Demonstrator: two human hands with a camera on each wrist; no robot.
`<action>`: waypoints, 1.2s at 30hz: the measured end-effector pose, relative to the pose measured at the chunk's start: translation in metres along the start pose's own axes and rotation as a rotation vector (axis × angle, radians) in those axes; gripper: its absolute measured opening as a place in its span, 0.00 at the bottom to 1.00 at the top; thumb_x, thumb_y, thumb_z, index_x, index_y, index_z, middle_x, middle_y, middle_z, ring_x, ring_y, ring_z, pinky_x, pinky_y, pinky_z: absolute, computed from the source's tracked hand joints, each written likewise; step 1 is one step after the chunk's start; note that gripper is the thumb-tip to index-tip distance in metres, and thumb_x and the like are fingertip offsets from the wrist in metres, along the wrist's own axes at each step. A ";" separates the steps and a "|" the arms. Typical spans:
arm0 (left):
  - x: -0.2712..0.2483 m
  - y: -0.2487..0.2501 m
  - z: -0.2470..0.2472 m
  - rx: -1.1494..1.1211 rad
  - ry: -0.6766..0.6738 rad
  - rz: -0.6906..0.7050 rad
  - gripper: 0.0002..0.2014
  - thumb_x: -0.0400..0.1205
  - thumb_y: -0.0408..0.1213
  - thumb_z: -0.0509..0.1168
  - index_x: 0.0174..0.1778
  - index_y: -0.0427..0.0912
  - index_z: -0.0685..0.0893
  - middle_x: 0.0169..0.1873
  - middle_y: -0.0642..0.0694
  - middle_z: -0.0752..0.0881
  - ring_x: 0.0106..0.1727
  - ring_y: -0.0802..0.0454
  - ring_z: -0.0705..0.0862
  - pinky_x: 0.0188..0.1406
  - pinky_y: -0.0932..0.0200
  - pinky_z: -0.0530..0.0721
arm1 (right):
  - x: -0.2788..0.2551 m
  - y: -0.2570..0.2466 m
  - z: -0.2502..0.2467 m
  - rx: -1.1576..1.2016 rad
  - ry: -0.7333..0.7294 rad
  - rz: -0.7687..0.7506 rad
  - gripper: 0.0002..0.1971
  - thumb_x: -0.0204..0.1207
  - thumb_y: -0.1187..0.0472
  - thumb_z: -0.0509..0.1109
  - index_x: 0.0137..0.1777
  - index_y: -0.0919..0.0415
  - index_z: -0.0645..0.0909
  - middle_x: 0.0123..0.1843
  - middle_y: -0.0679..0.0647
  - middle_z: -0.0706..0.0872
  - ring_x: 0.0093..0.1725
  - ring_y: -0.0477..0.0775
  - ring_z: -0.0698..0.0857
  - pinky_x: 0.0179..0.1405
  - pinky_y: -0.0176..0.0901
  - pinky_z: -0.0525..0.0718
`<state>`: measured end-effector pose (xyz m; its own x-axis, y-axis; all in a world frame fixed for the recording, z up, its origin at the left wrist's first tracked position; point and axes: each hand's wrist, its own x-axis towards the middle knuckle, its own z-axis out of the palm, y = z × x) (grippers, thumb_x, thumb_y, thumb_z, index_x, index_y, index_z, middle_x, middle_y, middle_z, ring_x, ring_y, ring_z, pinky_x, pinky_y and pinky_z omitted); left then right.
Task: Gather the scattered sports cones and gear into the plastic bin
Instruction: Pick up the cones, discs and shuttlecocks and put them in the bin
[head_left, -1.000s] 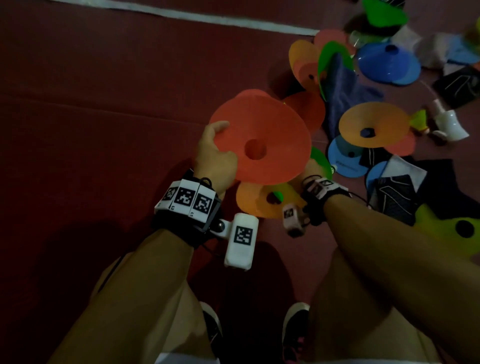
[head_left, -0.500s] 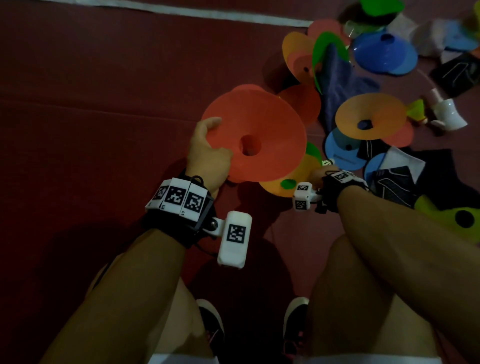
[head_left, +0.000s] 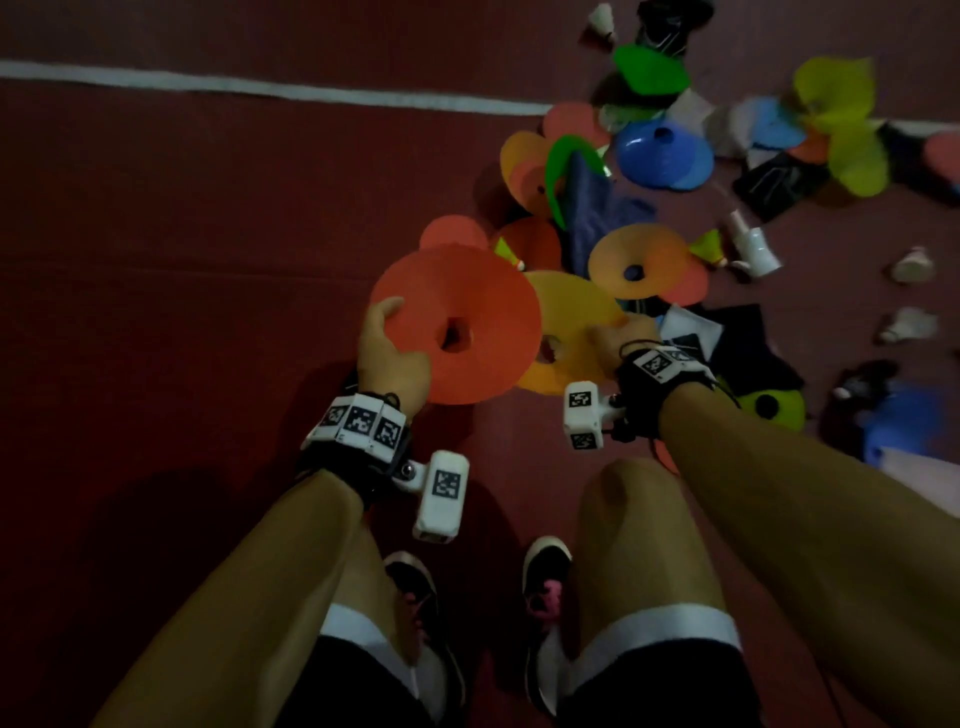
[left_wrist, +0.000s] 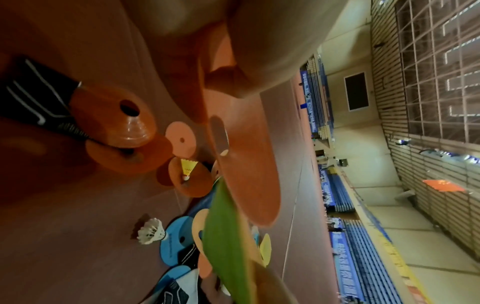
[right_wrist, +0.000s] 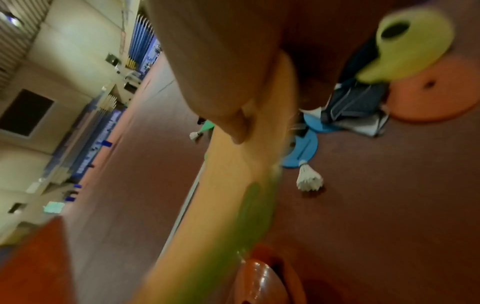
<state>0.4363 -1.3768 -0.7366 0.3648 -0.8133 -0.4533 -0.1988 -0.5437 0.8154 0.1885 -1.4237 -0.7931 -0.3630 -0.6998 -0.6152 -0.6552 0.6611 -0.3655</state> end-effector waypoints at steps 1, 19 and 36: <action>-0.014 0.026 -0.014 0.022 0.006 0.005 0.32 0.73 0.18 0.60 0.72 0.49 0.75 0.61 0.53 0.74 0.59 0.54 0.78 0.55 0.61 0.79 | -0.025 -0.002 -0.023 0.012 -0.001 0.036 0.18 0.77 0.61 0.63 0.29 0.58 0.59 0.26 0.56 0.62 0.25 0.55 0.59 0.26 0.44 0.58; -0.284 0.375 -0.122 0.302 -0.282 0.386 0.25 0.74 0.21 0.64 0.65 0.48 0.79 0.64 0.46 0.81 0.60 0.46 0.81 0.53 0.58 0.77 | -0.432 -0.016 -0.367 0.314 0.261 0.103 0.27 0.82 0.44 0.63 0.60 0.72 0.83 0.51 0.71 0.85 0.48 0.70 0.83 0.44 0.56 0.77; -0.748 0.269 0.001 0.667 -1.412 0.935 0.27 0.72 0.17 0.59 0.62 0.49 0.80 0.55 0.46 0.83 0.44 0.47 0.84 0.32 0.60 0.85 | -0.861 0.387 -0.277 1.104 1.202 0.947 0.19 0.80 0.48 0.67 0.41 0.66 0.83 0.42 0.66 0.87 0.44 0.69 0.87 0.45 0.63 0.85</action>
<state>0.1090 -0.9153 -0.1787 -0.9548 -0.2178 -0.2022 -0.2820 0.4488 0.8480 0.0645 -0.6402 -0.2115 -0.8289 0.4820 -0.2839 0.4969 0.4015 -0.7694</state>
